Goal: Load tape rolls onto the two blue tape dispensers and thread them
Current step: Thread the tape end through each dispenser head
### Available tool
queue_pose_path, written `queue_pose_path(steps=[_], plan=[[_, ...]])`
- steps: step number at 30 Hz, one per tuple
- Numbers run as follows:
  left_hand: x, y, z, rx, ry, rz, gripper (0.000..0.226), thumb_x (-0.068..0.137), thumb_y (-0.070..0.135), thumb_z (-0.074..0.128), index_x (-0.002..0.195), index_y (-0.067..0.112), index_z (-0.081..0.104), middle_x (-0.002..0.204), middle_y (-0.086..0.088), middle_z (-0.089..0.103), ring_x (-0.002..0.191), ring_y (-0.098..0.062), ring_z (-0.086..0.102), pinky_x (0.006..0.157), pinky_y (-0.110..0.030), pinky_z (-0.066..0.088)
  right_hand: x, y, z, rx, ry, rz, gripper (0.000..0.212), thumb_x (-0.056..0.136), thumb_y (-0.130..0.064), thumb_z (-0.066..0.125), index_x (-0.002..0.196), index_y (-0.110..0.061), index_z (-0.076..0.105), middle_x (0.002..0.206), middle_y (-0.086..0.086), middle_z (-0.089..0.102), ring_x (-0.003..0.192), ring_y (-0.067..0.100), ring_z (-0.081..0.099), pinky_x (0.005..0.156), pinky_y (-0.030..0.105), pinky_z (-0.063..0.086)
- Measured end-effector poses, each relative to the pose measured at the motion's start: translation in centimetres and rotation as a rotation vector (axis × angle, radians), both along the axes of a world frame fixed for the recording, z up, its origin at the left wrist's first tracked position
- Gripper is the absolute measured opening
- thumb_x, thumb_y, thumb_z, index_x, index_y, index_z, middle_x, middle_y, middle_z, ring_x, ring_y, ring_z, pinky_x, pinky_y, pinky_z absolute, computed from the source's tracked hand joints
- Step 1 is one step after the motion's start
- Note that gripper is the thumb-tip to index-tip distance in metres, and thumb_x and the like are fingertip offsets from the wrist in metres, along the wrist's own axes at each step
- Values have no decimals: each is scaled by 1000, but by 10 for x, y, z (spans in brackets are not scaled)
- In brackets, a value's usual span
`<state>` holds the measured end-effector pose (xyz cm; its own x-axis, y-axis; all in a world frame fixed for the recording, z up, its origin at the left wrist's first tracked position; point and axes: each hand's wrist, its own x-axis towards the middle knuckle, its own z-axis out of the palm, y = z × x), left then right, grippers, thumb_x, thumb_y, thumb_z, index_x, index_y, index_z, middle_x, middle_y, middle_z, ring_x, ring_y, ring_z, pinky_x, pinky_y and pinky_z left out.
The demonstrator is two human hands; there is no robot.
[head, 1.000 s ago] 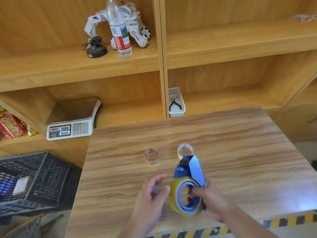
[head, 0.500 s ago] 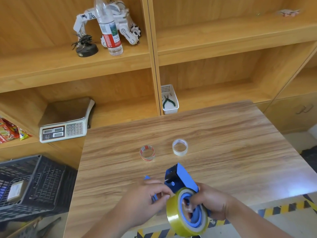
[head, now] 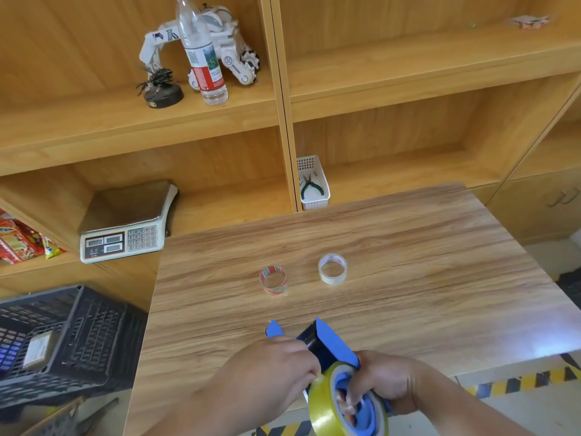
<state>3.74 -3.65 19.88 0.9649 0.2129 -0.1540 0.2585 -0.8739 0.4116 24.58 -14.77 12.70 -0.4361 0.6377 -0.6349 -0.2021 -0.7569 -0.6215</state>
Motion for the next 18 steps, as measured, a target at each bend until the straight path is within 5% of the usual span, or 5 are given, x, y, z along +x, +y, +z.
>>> queue_pose_path(steps=[2, 8, 11, 14, 18], plan=[[-2, 5, -2, 156, 4, -135, 15, 97, 38, 52, 91, 40, 66, 81, 20, 59, 77, 1, 55, 69, -7, 41, -1, 2, 1, -17, -9, 32, 22, 71, 14, 57, 87, 1, 66, 74, 11, 67, 69, 23, 62, 74, 32, 51], [15, 13, 6, 237, 74, -296, 20, 93, 6, 57, 88, 25, 54, 84, 9, 46, 79, -12, 34, 63, -38, 57, 0, 3, -7, -61, -6, 54, 22, 63, 10, 62, 85, 5, 66, 80, 15, 67, 73, 28, 63, 76, 33, 51], [27, 16, 17, 236, 102, -304, 20, 91, 3, 59, 87, 23, 58, 82, 7, 49, 79, -13, 38, 60, -39, 56, 0, 5, -7, -69, -10, 99, 26, 60, 9, 64, 86, 7, 66, 81, 16, 67, 74, 28, 63, 78, 34, 51], [36, 26, 23, 173, 90, -303, 12, 100, 15, 58, 95, 24, 63, 90, 9, 57, 88, -14, 49, 72, -37, 56, 1, 8, -9, -66, 12, 116, 51, 54, 4, 73, 104, 10, 65, 100, 22, 62, 89, 34, 58, 91, 40, 46], [41, 39, 31, 63, 109, -186, 21, 108, 32, 46, 109, 25, 66, 107, 9, 63, 106, -13, 53, 89, -31, 49, 0, 13, -4, -21, 22, 137, 25, 66, 5, 63, 86, -3, 74, 79, 9, 74, 76, 24, 67, 85, 38, 49]])
